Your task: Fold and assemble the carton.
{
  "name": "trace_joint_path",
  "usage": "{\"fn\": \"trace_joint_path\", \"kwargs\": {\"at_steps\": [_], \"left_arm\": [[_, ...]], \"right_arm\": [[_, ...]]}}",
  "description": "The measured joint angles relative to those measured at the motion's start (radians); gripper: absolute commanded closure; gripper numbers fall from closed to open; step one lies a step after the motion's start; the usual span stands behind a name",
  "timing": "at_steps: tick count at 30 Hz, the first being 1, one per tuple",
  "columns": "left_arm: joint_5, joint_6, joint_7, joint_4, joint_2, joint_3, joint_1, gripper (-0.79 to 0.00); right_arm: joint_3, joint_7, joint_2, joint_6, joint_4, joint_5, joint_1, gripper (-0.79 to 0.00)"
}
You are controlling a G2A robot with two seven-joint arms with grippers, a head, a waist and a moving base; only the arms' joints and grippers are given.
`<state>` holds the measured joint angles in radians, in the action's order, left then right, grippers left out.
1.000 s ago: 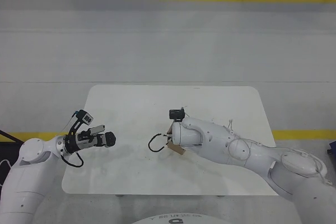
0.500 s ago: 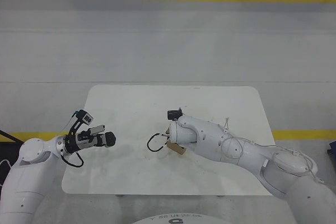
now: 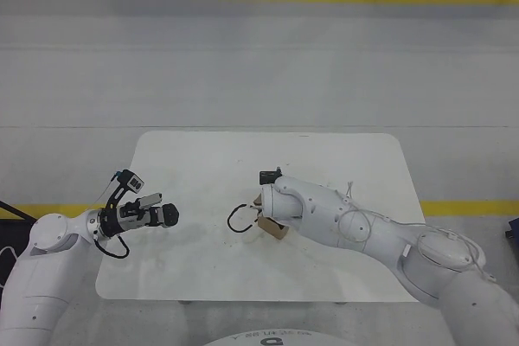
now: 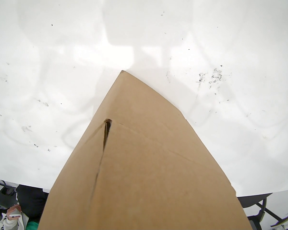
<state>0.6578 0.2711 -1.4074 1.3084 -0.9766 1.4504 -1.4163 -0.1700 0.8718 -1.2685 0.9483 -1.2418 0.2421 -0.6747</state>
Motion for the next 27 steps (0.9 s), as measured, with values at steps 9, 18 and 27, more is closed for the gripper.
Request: {"fn": "trace_joint_path", "kwargs": {"at_steps": [9, 18, 27], "left_arm": [[0.000, 0.000, 0.000, 0.000, 0.000, 0.000, 0.000, -0.785], [0.000, 0.000, 0.000, 0.000, 0.000, 0.000, 0.000, -0.785], [0.000, 0.000, 0.000, 0.000, 0.000, 0.000, 0.000, -0.785]], "right_arm": [[-0.007, -0.006, 0.005, 0.005, -0.003, -0.015, -0.003, 0.000], [-0.019, -0.004, -0.004, -0.013, 0.013, -0.012, -0.010, 0.000], [-0.146, -0.138, 0.052, -0.029, -0.101, -0.041, -0.092, 0.000]]}}
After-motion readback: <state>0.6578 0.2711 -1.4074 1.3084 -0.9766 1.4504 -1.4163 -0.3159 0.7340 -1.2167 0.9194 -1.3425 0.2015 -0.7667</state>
